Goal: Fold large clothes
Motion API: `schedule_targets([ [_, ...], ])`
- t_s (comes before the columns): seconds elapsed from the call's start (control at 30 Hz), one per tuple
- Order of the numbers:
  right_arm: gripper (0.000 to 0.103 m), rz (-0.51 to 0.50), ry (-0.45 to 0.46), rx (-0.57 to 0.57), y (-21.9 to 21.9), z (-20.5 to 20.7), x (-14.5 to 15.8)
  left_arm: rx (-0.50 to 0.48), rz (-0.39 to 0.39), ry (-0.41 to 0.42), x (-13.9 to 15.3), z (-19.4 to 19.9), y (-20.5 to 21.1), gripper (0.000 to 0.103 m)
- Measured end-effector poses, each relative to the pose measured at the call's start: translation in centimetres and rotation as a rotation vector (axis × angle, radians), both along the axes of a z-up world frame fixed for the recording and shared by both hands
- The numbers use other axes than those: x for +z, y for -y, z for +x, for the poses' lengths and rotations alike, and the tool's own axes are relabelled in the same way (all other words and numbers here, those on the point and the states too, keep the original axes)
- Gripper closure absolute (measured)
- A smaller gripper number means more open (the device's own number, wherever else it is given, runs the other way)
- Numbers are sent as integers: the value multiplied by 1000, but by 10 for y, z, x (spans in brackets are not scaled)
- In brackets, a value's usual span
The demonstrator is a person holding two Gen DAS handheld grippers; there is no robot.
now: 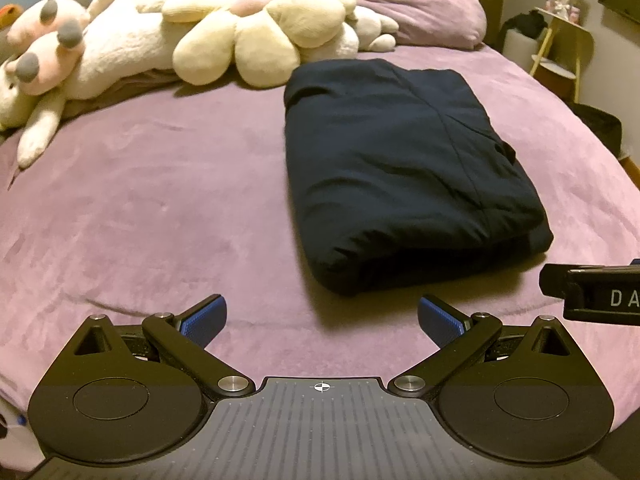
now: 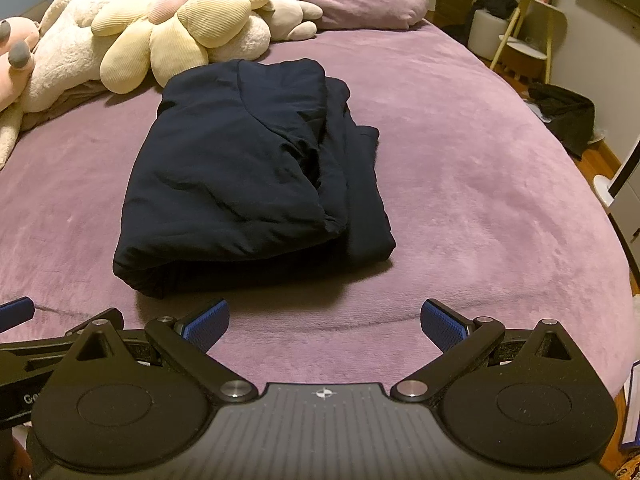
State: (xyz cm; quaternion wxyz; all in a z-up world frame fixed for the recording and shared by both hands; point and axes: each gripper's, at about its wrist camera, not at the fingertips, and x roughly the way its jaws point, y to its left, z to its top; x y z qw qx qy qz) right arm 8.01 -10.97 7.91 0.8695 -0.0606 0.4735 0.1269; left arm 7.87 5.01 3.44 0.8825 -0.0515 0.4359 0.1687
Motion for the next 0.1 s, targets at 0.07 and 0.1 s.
schedule_targets([
  [0.07,1,0,-1,-1,1,0,0,0,5,-5,0,1,1,0],
  [0.1,1,0,-1,0,1,0,0,-1,4,-8,-1,1,0,0],
])
